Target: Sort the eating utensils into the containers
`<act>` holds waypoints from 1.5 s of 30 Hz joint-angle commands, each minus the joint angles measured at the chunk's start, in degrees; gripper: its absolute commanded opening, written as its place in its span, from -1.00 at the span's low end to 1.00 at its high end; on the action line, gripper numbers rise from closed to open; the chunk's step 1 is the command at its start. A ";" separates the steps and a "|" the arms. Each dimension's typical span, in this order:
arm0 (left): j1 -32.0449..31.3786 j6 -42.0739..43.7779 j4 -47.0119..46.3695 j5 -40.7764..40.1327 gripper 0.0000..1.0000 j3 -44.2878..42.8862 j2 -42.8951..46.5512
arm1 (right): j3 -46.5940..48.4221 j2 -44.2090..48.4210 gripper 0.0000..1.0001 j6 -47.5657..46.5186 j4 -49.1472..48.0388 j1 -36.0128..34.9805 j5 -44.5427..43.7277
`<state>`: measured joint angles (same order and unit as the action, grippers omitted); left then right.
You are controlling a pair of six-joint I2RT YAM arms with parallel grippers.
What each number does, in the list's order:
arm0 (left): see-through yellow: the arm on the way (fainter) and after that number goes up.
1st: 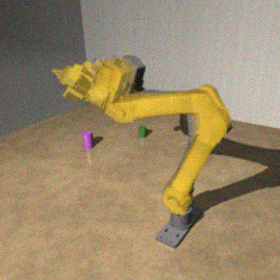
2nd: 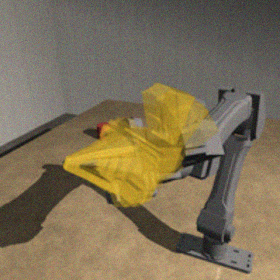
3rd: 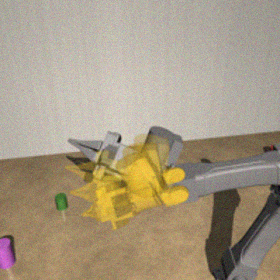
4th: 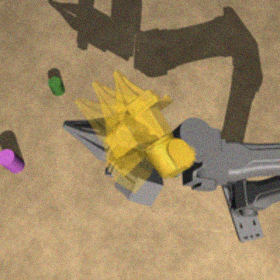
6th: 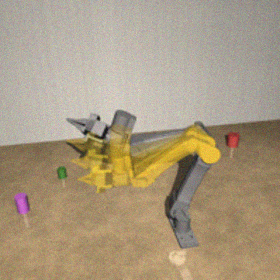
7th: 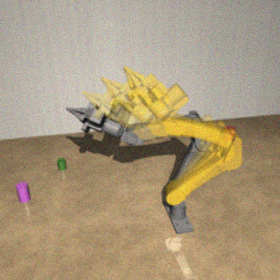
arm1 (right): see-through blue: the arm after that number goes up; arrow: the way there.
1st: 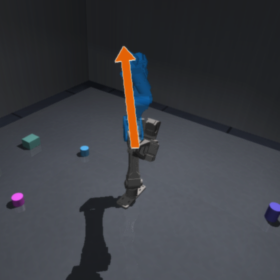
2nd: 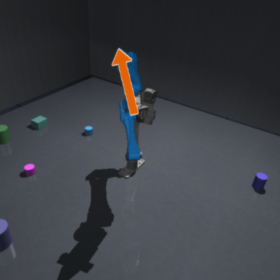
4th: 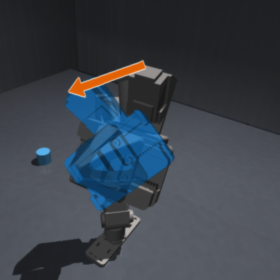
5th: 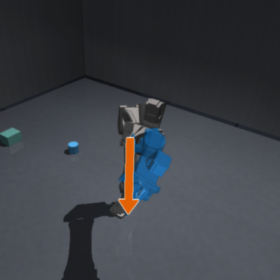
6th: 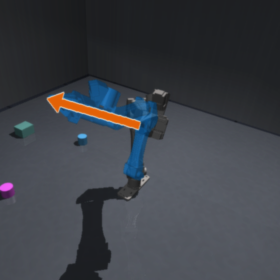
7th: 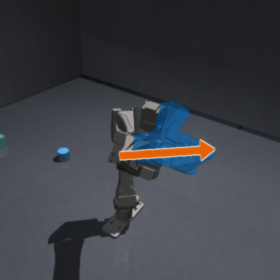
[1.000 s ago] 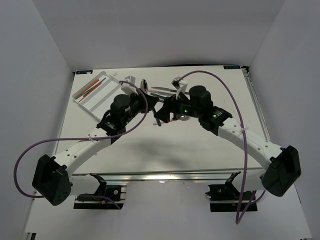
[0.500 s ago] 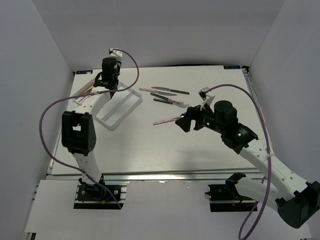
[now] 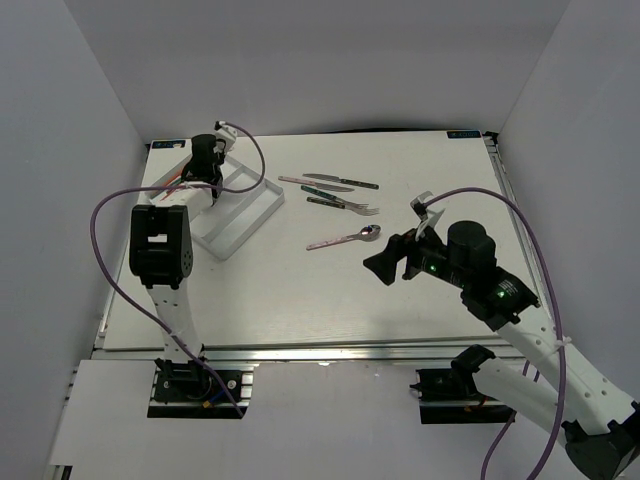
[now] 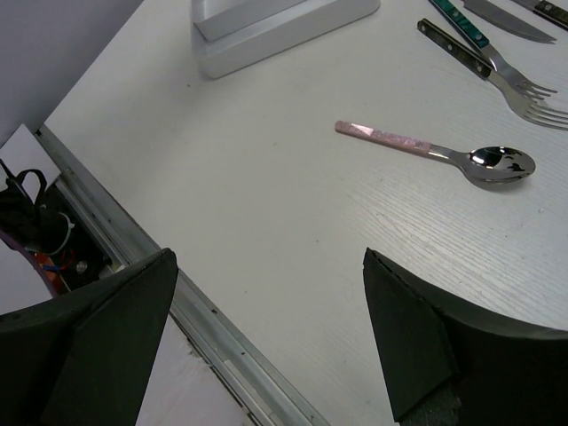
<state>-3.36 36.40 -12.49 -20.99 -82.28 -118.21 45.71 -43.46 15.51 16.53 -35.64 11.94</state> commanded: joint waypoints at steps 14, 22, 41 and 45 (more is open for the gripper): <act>2.56 0.25 1.16 9.92 0.16 -3.68 -5.10 | -0.19 -3.03 0.79 -0.92 -3.26 0.04 3.00; 2.39 -4.23 0.54 10.89 0.52 -3.24 1.66 | 0.17 -3.73 0.79 -1.09 -2.91 0.04 1.16; -11.21 -33.02 33.03 25.56 0.96 -5.95 24.27 | 3.69 -24.32 0.79 20.44 -1.07 1.88 -26.62; -22.38 -29.29 36.57 28.11 0.96 -6.58 19.61 | 2.01 -13.07 0.79 20.35 4.90 2.68 -28.03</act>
<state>-20.18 3.25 15.46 0.82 -89.19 -95.13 48.21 -62.96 33.19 18.92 -33.63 -13.45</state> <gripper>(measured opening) 0.982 0.894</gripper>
